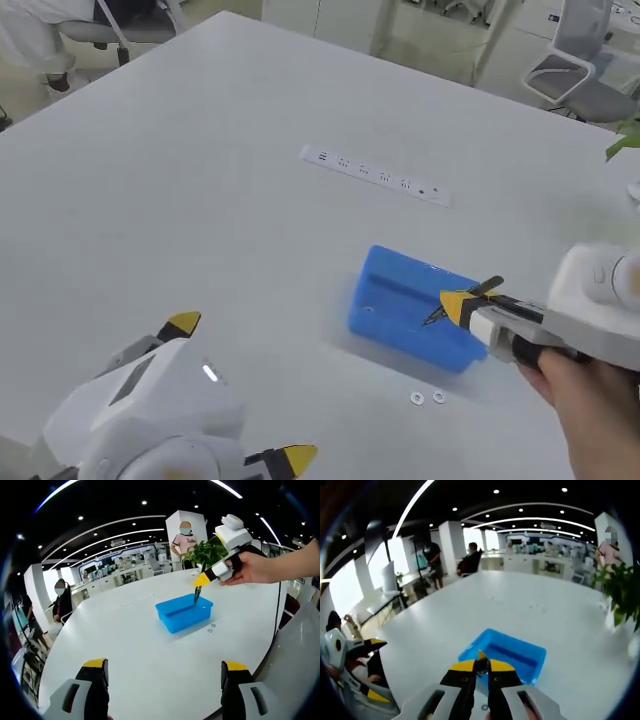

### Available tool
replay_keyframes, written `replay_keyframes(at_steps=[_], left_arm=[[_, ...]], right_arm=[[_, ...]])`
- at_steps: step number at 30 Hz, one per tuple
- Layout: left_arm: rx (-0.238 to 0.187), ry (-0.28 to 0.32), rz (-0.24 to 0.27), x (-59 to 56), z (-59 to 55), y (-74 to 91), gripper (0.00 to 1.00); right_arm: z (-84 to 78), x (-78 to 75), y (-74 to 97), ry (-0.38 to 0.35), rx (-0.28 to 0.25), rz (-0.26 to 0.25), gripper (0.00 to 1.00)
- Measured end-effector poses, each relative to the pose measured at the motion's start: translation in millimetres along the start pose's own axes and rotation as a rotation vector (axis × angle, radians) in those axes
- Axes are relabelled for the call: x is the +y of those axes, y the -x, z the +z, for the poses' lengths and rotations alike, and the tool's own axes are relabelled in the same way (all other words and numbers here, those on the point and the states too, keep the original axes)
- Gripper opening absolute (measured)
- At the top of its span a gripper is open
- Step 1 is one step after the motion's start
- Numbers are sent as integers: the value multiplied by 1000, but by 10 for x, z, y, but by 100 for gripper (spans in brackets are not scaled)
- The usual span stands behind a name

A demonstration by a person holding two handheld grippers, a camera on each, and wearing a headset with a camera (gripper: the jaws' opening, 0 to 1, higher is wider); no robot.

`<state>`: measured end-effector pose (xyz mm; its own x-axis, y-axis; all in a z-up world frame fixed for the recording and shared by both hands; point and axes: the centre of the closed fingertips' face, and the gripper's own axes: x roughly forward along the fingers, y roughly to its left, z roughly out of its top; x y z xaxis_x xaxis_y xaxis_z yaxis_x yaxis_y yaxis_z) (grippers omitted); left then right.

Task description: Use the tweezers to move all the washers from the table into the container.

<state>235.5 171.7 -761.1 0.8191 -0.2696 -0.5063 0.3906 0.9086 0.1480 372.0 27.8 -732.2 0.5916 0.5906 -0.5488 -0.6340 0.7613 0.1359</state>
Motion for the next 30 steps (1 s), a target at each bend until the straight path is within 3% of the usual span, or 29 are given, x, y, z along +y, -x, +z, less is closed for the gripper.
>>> replay_keyframes(at_steps=[15,17,30], left_arm=[[1,-2,-5,-10,-1,6,95],[2,-4,-6,-15,-3,6,95],[7,-2,-6,-16,-13,1,95]], right_arm=[[-450,82,13,-12,74,-28,5],[-530,54,0,22,100,-47,5],[-767,-42,-117,10,156,-64,5]])
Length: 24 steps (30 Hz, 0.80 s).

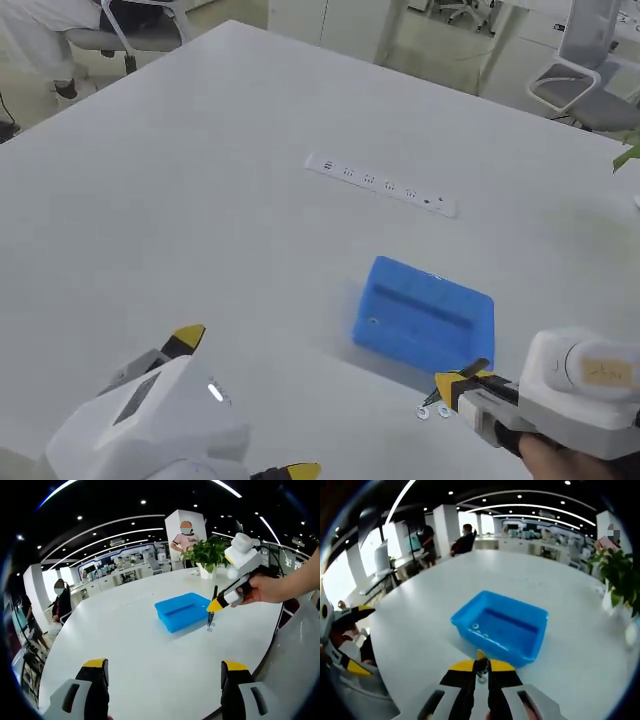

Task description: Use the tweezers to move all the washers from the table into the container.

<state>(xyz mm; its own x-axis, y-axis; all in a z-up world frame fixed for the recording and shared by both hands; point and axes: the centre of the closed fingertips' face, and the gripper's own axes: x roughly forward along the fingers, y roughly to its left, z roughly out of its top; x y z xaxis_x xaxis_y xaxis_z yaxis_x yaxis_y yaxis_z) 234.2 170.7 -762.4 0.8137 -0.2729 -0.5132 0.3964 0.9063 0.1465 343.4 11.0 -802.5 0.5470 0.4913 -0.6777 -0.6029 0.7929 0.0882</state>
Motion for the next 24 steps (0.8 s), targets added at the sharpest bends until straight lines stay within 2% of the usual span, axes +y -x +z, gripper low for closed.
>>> replay_keyframes(at_steps=[8,9,14,18,24], left_arm=[[3,-3,0,1,-5,-4,95],[3,-3,0,0,-7,-4,95],[5,-8,0,-3,-11,-1,95],[5,-7,2,2,-14,2,95],[7,-11,1,-3,-17,2,95]], right_arm=[[-101,-49,-66,6,17,-20,5],[-71,-68,-67,4,-7,-24,5],[-76,-68,-74,-18,-8,-27,5],[-101,-72,-71,12,-17,-50,5],[-81,-30,-58,-17,-20,-54,4]])
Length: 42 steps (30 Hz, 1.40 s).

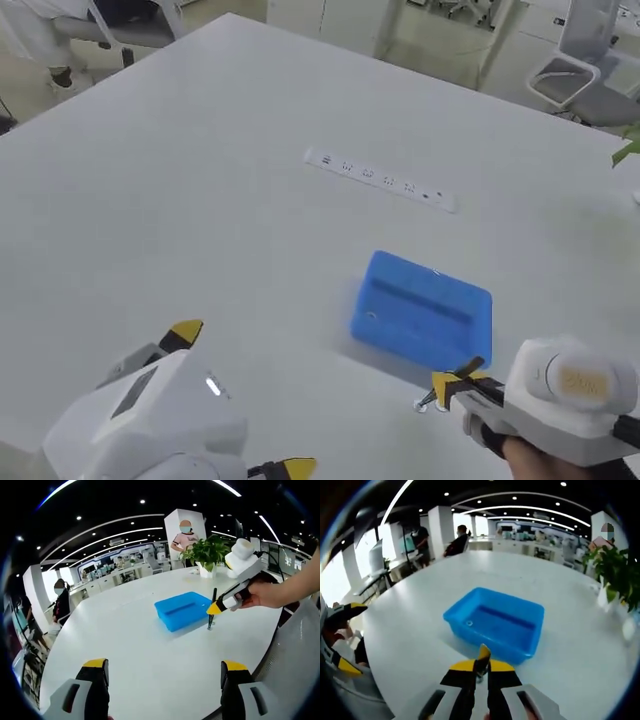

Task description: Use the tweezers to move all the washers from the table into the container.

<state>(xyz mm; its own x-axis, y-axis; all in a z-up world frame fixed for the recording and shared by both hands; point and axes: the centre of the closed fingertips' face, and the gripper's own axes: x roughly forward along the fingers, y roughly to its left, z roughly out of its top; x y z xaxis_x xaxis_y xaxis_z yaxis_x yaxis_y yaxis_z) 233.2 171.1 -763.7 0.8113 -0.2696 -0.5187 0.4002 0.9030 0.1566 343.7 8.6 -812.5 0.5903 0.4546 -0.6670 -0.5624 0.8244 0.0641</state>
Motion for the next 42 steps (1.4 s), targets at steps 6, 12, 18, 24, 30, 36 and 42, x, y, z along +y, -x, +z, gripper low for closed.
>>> replay_keyframes(at_steps=[6,12,18,24,30,36,42], left_arm=[[0,3,2,7,0,0,95],[-1,5,5,16,-1,-1,95],[-4,5,5,19,2,-3,95],[-4,5,3,16,5,-5,95],[-3,4,1,9,7,-4,95],[-3,2,-3,-4,12,-5,95],[-3,4,-3,-4,13,-4,95]], right_arm=[[12,-12,-20,-15,20,7,4],[153,-40,51,-96,-8,30,4],[297,-21,109,-81,-27,53,4],[435,32,183,-61,-50,67,4],[570,69,226,-58,-78,79,4],[709,72,268,-57,-106,85,4],[821,40,269,-48,-127,87,4]])
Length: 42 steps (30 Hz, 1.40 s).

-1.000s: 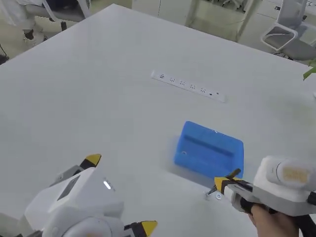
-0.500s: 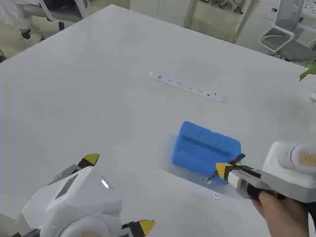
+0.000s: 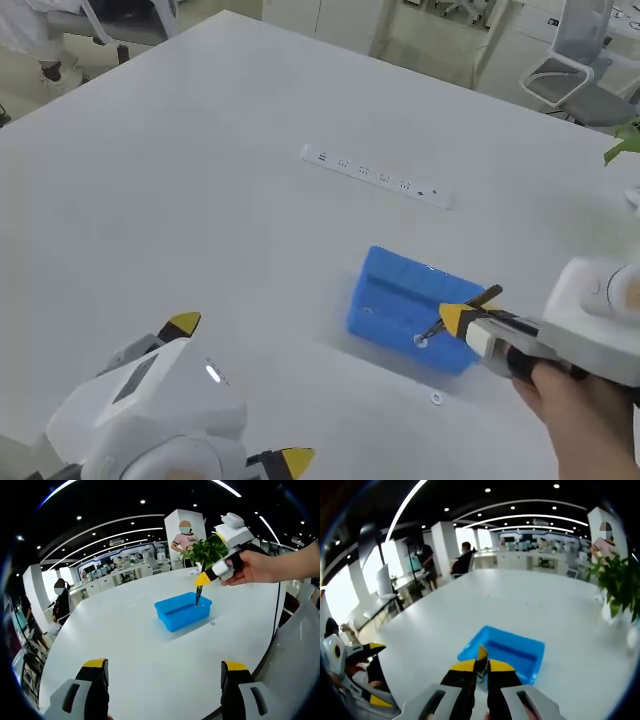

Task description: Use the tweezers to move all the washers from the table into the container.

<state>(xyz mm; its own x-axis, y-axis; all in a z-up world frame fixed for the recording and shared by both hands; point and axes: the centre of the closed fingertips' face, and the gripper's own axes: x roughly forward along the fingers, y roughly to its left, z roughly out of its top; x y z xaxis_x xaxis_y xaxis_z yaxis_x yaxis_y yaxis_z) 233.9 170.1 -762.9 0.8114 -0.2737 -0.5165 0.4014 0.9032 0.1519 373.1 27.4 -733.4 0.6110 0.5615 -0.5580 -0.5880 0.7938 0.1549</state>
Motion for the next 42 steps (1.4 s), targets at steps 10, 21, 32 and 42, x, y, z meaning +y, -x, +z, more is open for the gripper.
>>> replay_keyframes(at_steps=[10,21,32,42], left_arm=[[5,0,-2,-1,-12,-5,95],[13,3,-5,-2,-32,-12,95],[23,2,-5,-2,-53,-18,94],[31,-1,-10,-13,-66,-26,94]], right_arm=[[131,-39,-138,36,-19,-9,4],[96,-158,-373,73,-1,-48,4],[-145,-268,-570,62,47,-71,5],[-267,-296,-643,25,63,-81,5]])
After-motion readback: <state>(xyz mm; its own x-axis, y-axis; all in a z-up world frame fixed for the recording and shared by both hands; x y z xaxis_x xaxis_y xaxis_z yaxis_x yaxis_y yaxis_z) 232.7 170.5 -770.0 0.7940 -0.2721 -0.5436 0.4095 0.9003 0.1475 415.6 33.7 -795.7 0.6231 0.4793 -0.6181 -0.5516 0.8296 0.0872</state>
